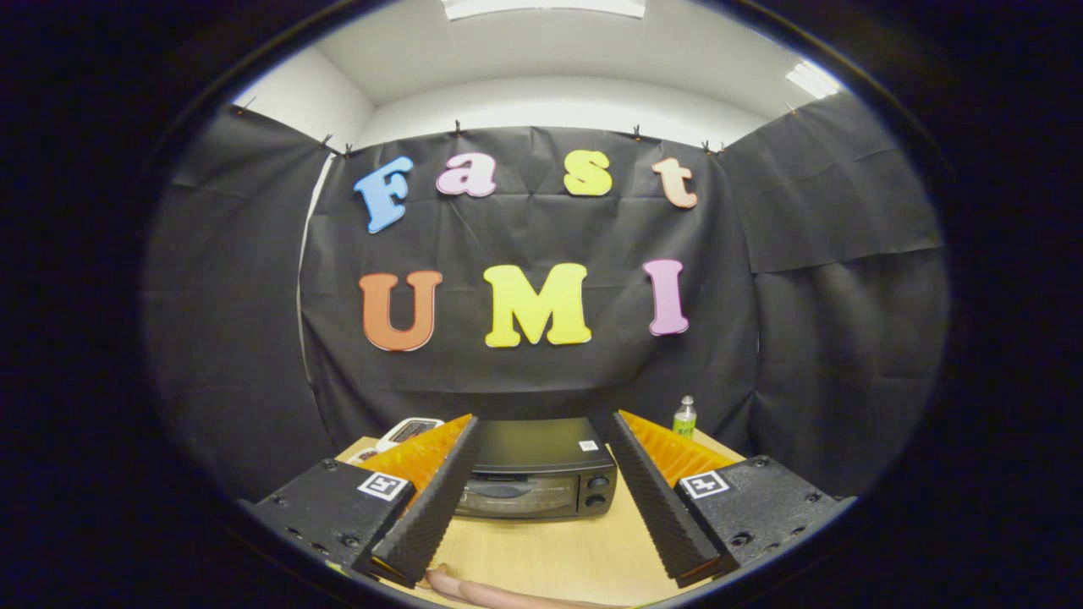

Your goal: Open the toaster oven, put the food inside, and close the toaster oven door.

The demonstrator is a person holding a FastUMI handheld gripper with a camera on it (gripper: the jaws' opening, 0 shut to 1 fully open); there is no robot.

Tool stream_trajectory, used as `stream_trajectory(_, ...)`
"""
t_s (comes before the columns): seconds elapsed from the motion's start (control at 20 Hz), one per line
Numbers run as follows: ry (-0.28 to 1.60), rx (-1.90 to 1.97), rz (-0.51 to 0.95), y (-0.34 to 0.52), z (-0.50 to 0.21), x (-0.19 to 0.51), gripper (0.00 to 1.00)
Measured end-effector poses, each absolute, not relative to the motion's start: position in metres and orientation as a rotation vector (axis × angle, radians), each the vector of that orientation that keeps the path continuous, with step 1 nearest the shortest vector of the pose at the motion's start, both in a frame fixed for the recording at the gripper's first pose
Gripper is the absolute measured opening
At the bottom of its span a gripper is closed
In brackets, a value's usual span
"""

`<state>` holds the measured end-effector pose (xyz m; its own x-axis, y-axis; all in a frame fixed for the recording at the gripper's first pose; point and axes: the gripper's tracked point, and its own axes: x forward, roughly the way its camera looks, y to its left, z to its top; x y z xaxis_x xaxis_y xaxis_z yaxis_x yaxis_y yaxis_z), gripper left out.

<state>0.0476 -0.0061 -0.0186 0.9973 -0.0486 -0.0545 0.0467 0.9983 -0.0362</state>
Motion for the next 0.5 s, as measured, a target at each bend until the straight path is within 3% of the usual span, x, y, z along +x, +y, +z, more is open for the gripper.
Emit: stream_trajectory(0.5, 0.242, -0.057, -0.023, 0.014, -0.104, 0.166, 1.0)
